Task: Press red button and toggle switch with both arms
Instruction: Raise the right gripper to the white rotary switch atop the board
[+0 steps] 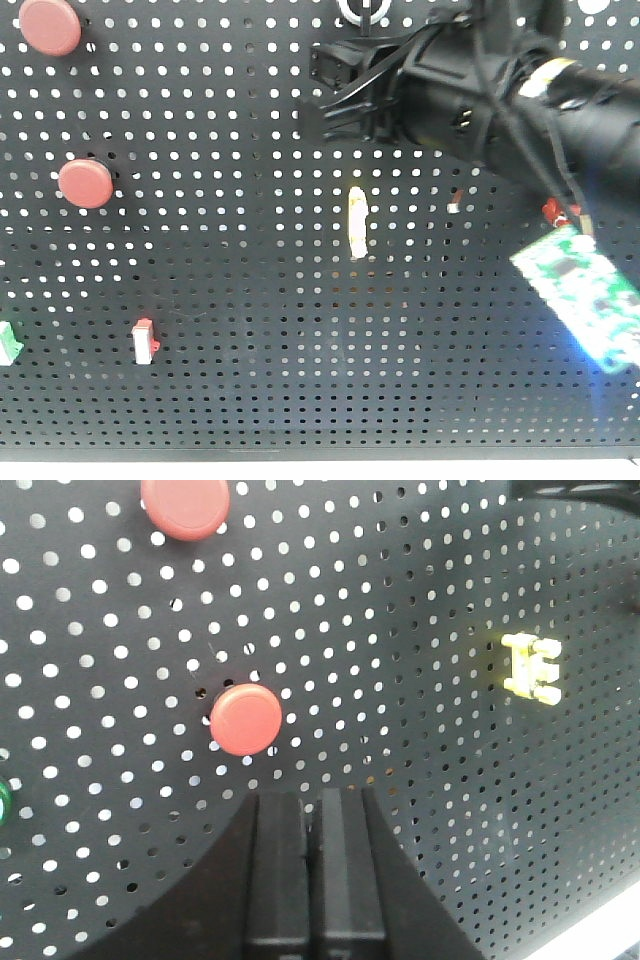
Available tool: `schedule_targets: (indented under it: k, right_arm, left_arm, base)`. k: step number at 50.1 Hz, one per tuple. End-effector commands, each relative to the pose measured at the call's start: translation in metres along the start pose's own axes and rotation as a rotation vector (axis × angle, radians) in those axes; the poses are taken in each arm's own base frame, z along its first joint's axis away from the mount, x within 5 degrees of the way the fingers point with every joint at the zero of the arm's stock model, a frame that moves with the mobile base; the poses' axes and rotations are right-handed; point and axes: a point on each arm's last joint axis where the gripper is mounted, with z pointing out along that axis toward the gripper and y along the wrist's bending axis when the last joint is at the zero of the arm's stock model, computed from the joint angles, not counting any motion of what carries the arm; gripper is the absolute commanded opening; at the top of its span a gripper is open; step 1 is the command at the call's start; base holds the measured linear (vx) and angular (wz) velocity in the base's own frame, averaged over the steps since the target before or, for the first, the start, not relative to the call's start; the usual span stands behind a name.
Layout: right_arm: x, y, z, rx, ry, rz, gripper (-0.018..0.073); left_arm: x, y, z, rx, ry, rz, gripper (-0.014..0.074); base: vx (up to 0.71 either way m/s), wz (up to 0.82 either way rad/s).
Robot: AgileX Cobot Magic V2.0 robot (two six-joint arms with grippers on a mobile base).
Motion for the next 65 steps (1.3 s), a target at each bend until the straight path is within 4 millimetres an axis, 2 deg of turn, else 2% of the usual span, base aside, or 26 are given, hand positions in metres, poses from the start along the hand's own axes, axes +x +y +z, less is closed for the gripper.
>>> schedule_targets:
  k: [1,28,46,55,65]
  right_arm:
    - [-0.028,-0.006,-0.010,0.053,-0.148,-0.031,0.0000]
    - [-0.028,-0.008,-0.007,0.078,-0.174,-0.080,0.0000]
    - [-0.036,-0.032,-0.016,0.128,-0.147,-0.061,0.0000]
    - [-0.035,-0.029,-0.018,0.100,-0.117,-0.010,0.0000]
    - [-0.032,-0.017,-0.017,0.039,-0.077,0.013,0.0000]
  left_arm:
    - [-0.014,0.004,-0.003,-0.042,-0.083,-0.033,0.0001]
    - [-0.014,0.004,-0.003,-0.041,-0.082,-0.033,0.0001]
    - [-0.013,0.003,-0.003,-0.035,-0.077,-0.032,0.0001]
    - [-0.013,0.003,-0.003,-0.035,-0.077,-0.032,0.0001]
    - [-0.013,0.003,-0.003,-0.036,-0.077,-0.032,0.0001]
  base:
    - [0.00,0.00]
    - [0.00,0.00]
    - [0.00,0.00]
    - [0.00,0.00]
    - [0.00,0.00]
